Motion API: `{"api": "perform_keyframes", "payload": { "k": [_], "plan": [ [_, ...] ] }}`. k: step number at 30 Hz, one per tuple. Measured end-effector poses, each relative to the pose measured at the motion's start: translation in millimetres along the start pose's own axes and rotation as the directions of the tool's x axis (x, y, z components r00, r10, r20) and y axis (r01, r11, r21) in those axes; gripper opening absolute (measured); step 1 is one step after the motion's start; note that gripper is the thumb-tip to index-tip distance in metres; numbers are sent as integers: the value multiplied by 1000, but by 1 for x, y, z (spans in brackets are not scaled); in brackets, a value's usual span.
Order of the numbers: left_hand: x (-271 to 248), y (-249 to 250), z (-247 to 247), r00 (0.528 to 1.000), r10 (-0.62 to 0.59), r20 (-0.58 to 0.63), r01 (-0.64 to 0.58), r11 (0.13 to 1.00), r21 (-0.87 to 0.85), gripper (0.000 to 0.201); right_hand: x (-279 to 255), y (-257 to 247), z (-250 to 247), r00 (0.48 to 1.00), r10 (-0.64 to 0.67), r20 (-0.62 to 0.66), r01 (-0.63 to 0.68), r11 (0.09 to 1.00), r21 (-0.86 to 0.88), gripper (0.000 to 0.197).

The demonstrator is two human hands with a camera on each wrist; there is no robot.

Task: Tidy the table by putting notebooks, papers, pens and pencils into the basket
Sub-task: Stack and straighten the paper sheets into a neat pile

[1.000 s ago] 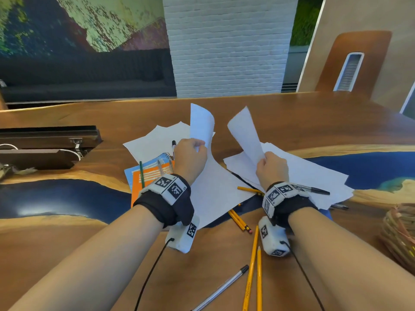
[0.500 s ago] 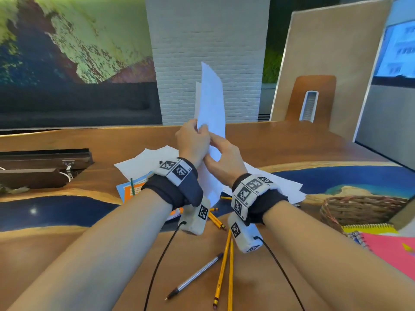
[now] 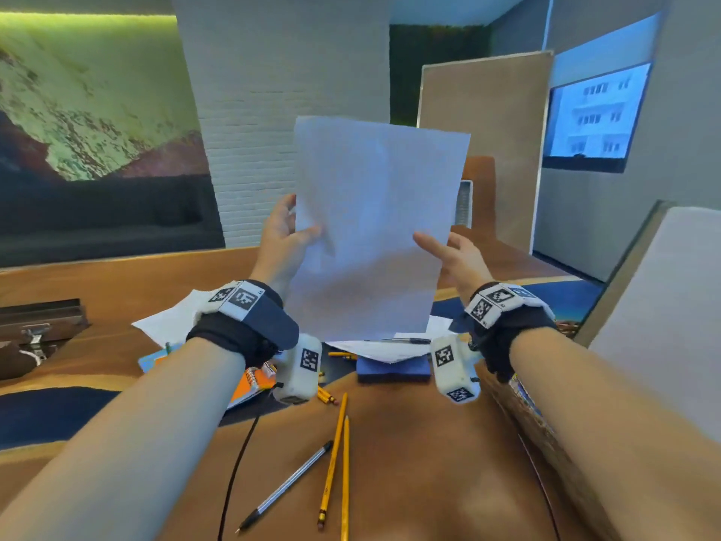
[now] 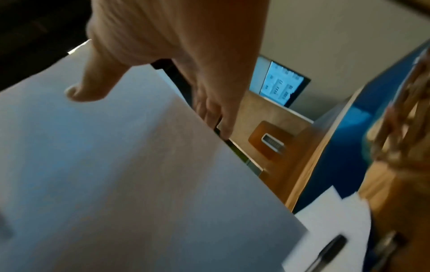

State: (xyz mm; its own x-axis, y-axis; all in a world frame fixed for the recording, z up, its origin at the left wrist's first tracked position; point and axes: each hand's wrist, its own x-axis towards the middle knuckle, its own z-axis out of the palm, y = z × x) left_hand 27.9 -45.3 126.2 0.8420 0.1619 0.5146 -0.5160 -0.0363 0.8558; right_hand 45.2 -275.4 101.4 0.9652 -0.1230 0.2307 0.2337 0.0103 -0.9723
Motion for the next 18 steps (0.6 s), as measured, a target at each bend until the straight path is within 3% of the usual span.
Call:
{"api": "perform_keyframes", "payload": {
  "k": [2, 5, 7, 10, 12, 14, 16, 18],
  "plan": [
    [-4, -14, 8, 997, -69, 37, 71, 996, -53, 46, -1, 1, -15, 997, -68, 35, 68, 998, -12, 54],
    [-17, -42, 18, 974, -184, 129, 185, 983, 9, 46, -1, 14, -38, 997, -80, -6, 79, 995, -65, 52],
    [-30, -64, 20, 937, -299, 178, 284, 953, 103, 45, -5, 25, -51, 1000, -19, -13, 18, 994, -108, 45],
    [-46, -84, 23, 870, -442, 218, 390, 888, 245, 61, -13, 40, -58, 991, 104, 82, -95, 989, -113, 33],
    [-44, -86, 28, 868, -453, 205, 398, 880, 258, 62, -12, 39, -57, 986, 123, 113, -113, 989, -92, 27],
    [-34, -77, 35, 901, -402, 163, 363, 905, 221, 56, -5, 27, -54, 991, 75, 111, -72, 997, -34, 24],
    [-21, -63, 41, 923, -355, 146, 340, 933, 116, 59, 3, 11, -54, 993, 18, 114, -24, 998, 55, 25],
    [-10, -50, 45, 932, -330, 149, 335, 942, -6, 44, 7, 2, -58, 987, -16, 159, -7, 990, 140, 32]
  ]
}}
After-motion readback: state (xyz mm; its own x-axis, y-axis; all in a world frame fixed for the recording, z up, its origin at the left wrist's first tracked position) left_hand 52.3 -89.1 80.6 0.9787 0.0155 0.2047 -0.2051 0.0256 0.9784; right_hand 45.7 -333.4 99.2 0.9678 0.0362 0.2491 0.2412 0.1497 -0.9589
